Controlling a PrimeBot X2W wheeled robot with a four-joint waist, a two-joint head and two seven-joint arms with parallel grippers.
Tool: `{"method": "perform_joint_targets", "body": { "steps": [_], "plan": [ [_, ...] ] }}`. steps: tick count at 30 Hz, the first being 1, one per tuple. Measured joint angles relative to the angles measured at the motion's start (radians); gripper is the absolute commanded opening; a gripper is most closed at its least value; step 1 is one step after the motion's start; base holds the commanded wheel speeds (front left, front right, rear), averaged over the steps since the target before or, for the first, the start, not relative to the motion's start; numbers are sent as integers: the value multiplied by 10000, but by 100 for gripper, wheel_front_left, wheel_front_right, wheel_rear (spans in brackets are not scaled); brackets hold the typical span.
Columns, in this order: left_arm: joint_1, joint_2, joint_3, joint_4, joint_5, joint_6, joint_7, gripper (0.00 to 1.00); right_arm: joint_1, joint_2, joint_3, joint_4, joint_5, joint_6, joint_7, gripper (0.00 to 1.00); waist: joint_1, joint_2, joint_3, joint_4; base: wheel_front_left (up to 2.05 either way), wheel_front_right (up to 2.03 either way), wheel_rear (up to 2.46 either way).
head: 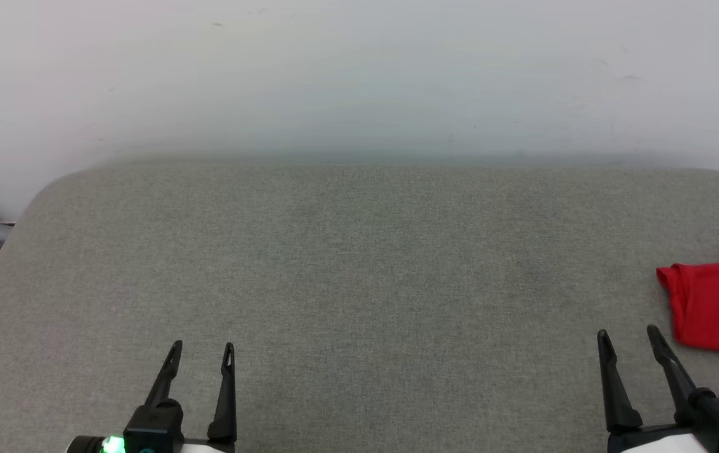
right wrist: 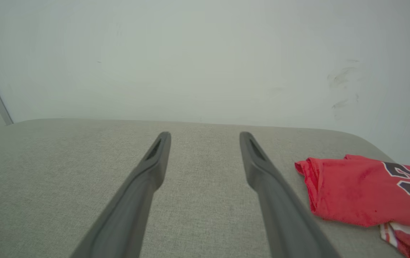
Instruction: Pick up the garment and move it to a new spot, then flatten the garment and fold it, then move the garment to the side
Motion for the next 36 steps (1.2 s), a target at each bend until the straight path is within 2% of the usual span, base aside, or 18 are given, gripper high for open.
{"method": "perform_joint_targets", "body": {
  "steps": [1,7,21,36],
  "plan": [
    [4,-6,-4,65,-2,-2,2,0,1,0,0,61,0,2,2,0,0,-1,-1,1,0,0,0],
    [216,-58,-19,596,-159,-12,88,0,58,4,21,600,157,4,98,0,0,0,2,-3,0,0,0],
    [-88,-98,249,888,-3064,-322,700,0,-164,2,0,895,2970,2,729,0,1,0,40,-43,0,0,0],
    [-501,-184,566,1141,-5672,-652,1275,0,-602,-2,-52,1145,5549,0,1331,0,1,0,79,-85,0,0,0]
  ]
}}
